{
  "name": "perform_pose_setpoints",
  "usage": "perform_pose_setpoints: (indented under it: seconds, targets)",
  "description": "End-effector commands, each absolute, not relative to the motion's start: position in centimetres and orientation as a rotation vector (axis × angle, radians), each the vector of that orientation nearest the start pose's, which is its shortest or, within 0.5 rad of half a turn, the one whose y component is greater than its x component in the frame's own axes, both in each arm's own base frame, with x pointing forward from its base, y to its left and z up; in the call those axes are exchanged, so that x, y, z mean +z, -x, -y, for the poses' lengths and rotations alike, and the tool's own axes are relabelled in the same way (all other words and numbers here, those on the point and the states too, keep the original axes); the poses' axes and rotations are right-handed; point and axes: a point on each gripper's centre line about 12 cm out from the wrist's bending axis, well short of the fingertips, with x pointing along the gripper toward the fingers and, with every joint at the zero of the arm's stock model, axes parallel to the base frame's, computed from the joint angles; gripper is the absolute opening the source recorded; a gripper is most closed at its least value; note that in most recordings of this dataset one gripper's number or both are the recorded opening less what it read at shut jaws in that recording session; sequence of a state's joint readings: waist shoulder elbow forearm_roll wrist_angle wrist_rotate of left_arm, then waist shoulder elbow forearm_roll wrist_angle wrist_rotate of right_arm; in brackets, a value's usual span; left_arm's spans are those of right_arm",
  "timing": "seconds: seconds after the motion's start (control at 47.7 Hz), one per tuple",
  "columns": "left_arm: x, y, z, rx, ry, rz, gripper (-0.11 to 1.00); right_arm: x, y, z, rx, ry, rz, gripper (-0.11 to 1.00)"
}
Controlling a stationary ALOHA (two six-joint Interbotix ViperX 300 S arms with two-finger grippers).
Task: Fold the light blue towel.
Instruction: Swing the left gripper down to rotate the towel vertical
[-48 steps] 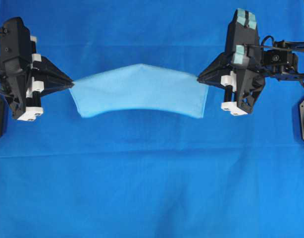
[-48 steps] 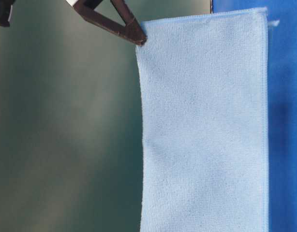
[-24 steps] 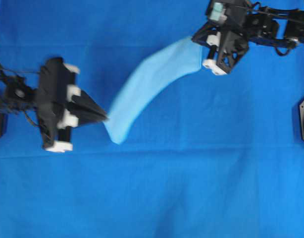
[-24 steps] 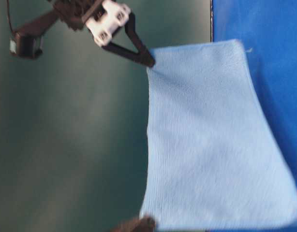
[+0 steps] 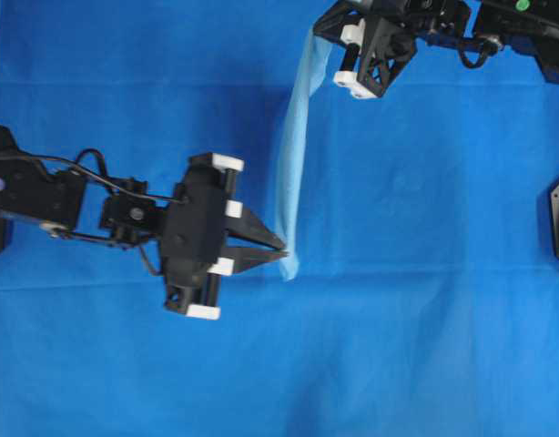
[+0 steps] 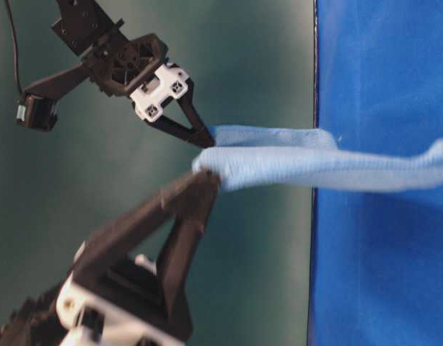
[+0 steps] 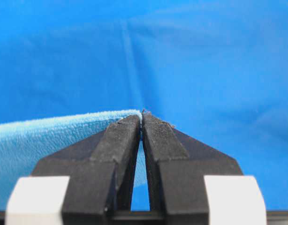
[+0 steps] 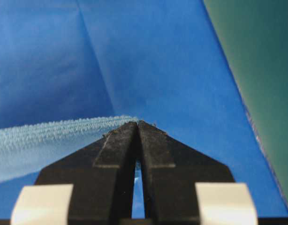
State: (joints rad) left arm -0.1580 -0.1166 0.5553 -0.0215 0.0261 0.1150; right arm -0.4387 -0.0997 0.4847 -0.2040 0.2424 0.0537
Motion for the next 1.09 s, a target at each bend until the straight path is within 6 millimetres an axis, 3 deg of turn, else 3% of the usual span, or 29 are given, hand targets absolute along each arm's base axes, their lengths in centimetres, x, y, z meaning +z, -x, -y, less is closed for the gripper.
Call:
perform_pose_setpoints:
  seconds: [0.0, 0.189, 0.335, 0.754, 0.901, 1.069]
  targets:
    - [26.7, -40.2, 7.7, -0.206, -0.134, -0.405, 0.03, 26.5, -36.1, 18.8, -0.455, 0.027, -0.607, 0.01]
    - [26.4, -40.8, 7.8, -0.206, -0.134, -0.405, 0.03, 26.4, -35.6, 18.9, -0.462, 0.024, -0.611, 0.01]
    - [26.2, -42.1, 8.0, -0.204, -0.139, -0.374, 0.03, 26.0, -33.8, 18.9, -0.482, 0.014, -0.626, 0.01]
    - [24.3, -50.6, 8.6, -0.197, -0.224, -0.309, 0.03, 25.2, -26.6, 16.8, -0.532, -0.014, -0.658, 0.01]
    - [23.8, -52.0, 8.7, -0.195, -0.225, -0.304, 0.03, 24.6, -26.2, 16.6, -0.529, -0.015, -0.684, 0.01]
    - [22.3, -51.3, 8.6, -0.193, -0.197, -0.347, 0.03, 23.0, -27.5, 17.3, -0.517, -0.022, -0.711, 0.01]
